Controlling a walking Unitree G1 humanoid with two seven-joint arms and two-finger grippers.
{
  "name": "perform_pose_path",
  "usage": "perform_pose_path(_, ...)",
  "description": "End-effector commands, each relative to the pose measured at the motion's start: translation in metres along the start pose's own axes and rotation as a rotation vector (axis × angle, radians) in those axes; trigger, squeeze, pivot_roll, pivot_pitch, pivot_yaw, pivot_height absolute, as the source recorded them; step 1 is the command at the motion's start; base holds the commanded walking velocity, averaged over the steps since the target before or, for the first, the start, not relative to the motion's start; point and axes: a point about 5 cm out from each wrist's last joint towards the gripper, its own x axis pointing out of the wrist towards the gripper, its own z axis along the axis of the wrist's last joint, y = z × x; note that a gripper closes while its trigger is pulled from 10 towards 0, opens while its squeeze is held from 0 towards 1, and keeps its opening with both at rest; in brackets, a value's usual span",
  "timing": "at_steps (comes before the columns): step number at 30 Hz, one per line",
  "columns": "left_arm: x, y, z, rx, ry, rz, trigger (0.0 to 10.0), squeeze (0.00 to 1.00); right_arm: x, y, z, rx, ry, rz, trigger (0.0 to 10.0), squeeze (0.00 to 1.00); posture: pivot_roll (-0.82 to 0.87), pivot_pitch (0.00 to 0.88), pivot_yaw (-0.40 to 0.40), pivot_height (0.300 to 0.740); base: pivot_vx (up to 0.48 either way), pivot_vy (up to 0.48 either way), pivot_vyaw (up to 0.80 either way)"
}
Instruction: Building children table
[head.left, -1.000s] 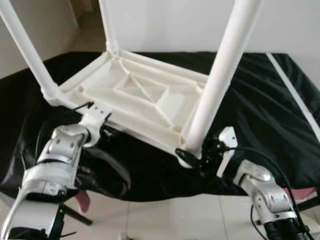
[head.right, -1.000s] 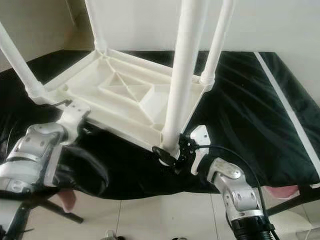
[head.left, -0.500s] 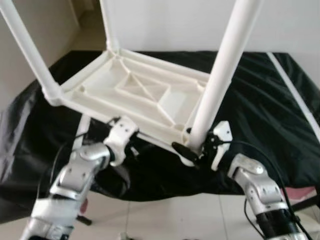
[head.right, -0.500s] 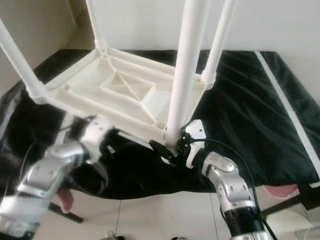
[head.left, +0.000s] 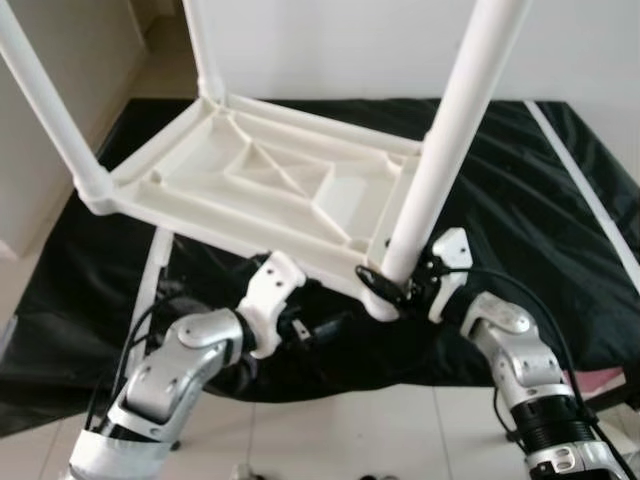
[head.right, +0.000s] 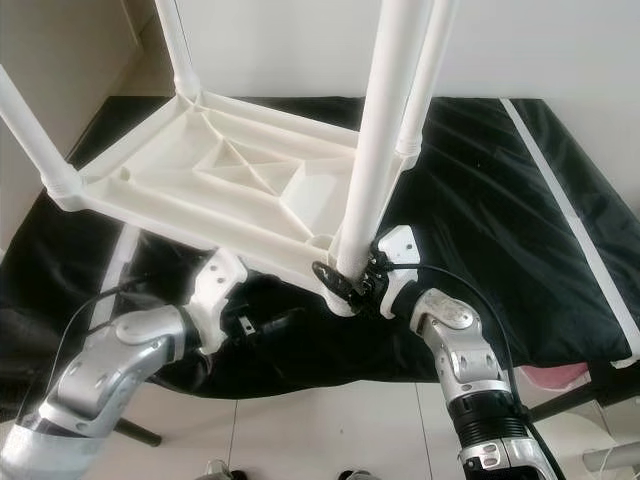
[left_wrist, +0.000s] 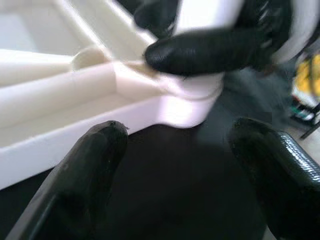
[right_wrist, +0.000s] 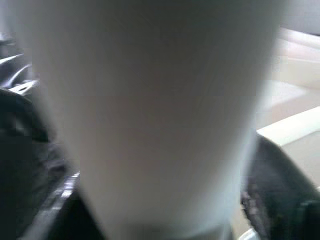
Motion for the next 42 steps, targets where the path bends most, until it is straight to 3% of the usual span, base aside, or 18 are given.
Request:
perform_pose_path(1,0.0,-0.006,0.001,0.003,-0.001,-0.093,10.0,0.0,-0.005,-0.007,-0.003,-0.011,0.012,-0.054,0.0,0.0,0.0,0.112,-0.021,0.74,0.0,0.0,0.0)
perform_pose_path(5,0.005,-0.002,0.0,0.018,0.008,-0.014,10.0,0.0,-0.006,-0.008,-0.005,-0.024,0.017,-0.087,0.0,0.0,0.0,0.111,-0.02,0.74,0.0,0.0,0.0)
perform_pose_path(6,0.011,0.005,0.002,-0.024,-0.007,0.075,10.0,0.0,-0.008,-0.01,-0.01,-0.02,0.035,-0.15,9.2,0.0,0.0,0.106,-0.022,0.74,0.0,0.0,0.0)
perform_pose_path(8,0.013,0.007,0.002,-0.05,-0.017,0.103,10.0,0.0,-0.009,-0.011,-0.012,-0.016,0.043,-0.179,9.2,0.0,0.0,0.106,-0.022,0.74,0.0,0.0,0.0)
perform_pose_path(9,0.014,0.009,0.003,-0.071,-0.026,0.129,10.0,0.0,-0.01,-0.011,-0.014,-0.006,0.052,-0.208,10.0,0.0,0.0,0.105,-0.025,0.74,0.0,0.0,0.0)
perform_pose_path(14,0.017,0.009,0.004,-0.069,-0.061,0.184,10.0,0.0,-0.015,-0.009,-0.021,0.063,0.057,-0.366,10.0,0.0,-0.01,0.098,-0.026,0.74,0.0,0.0,0.0)
perform_pose_path(21,0.019,0.007,0.003,-0.03,-0.076,0.198,10.0,0.0,-0.015,-0.001,-0.023,0.087,0.05,-0.446,10.0,0.0,-0.01,0.094,-0.025,0.74,0.0,0.0,0.0)
perform_pose_path(24,0.02,0.006,0.002,-0.031,-0.092,0.218,10.0,0.0,-0.016,0.001,-0.025,0.115,0.054,-0.53,10.0,0.0,-0.01,0.093,-0.023,0.74,0.0,0.0,0.0)
perform_pose_path(26,0.022,0.005,-0.001,-0.043,-0.088,0.24,10.0,0.0,-0.019,0.005,-0.027,0.129,0.048,-0.657,10.0,0.0,-0.02,0.094,-0.021,0.74,0.0,0.0,0.0)
perform_pose_path(29,0.023,0.005,-0.002,-0.039,-0.086,0.248,10.0,0.0,-0.019,0.007,-0.028,0.125,0.049,-0.686,10.0,0.0,-0.02,0.094,-0.021,0.74,0.0,0.0,0.0)
perform_pose_path(36,0.027,0.007,-0.004,-0.096,-0.114,0.293,10.0,0.0,-0.017,0.022,-0.031,0.162,0.057,-0.817,10.0,0.0,-0.03,0.089,-0.02,0.74,0.0,0.0,0.0)
perform_pose_path(37,0.032,0.01,-0.007,-0.126,-0.114,0.34,10.0,0.0,-0.016,0.026,-0.031,0.175,0.063,-0.866,10.0,0.0,-0.03,0.091,-0.02,0.74,0.0,0.0,0.0)
perform_pose_path(42,0.036,0.009,-0.01,-0.159,-0.108,0.343,10.0,0.0,-0.016,0.028,-0.032,0.187,0.066,-0.901,10.0,0.0,-0.03,0.091,-0.016,0.74,0.0,0.0,0.0)
